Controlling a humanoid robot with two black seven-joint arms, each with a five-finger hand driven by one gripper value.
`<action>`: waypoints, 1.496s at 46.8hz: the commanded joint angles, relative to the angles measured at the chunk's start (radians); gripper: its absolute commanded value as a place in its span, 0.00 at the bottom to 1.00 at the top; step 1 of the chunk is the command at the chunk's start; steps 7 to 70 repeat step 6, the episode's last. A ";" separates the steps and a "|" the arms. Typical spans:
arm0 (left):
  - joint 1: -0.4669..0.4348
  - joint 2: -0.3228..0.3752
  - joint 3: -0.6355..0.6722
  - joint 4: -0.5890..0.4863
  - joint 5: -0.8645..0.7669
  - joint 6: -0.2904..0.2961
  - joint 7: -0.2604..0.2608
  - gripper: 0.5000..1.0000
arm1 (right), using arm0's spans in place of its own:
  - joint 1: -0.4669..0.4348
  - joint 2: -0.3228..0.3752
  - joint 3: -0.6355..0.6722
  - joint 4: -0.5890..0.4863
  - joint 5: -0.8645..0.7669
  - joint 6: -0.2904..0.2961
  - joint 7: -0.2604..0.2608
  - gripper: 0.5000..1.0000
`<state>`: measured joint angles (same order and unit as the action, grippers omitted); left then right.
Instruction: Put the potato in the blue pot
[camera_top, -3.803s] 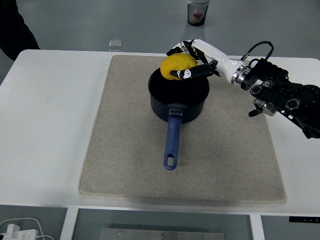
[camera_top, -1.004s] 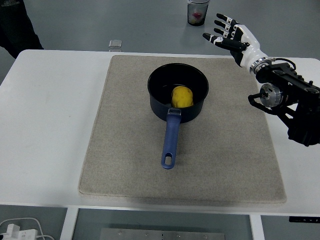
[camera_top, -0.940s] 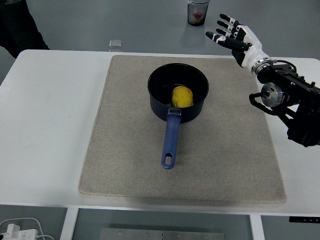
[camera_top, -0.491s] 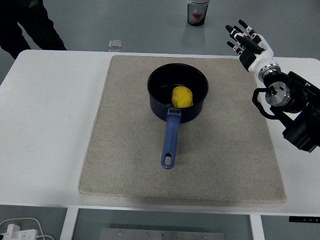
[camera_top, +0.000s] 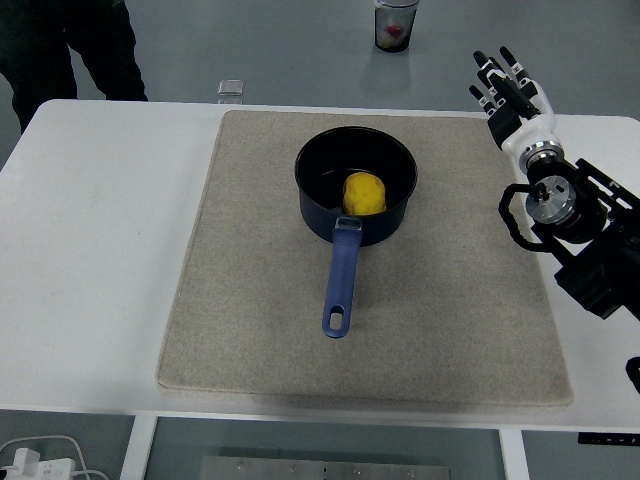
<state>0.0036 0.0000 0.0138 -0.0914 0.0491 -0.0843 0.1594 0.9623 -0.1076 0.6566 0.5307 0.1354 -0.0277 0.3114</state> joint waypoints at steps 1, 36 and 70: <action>0.001 0.000 0.000 0.001 0.000 0.000 0.000 0.99 | 0.000 -0.004 -0.002 0.000 -0.002 0.000 0.000 0.86; -0.001 0.000 0.000 -0.001 0.000 0.000 0.000 0.99 | 0.000 -0.007 0.000 0.000 -0.007 0.003 0.001 0.86; -0.001 0.000 0.000 -0.001 0.000 0.000 0.000 0.99 | 0.000 -0.007 0.000 0.000 -0.007 0.003 0.001 0.86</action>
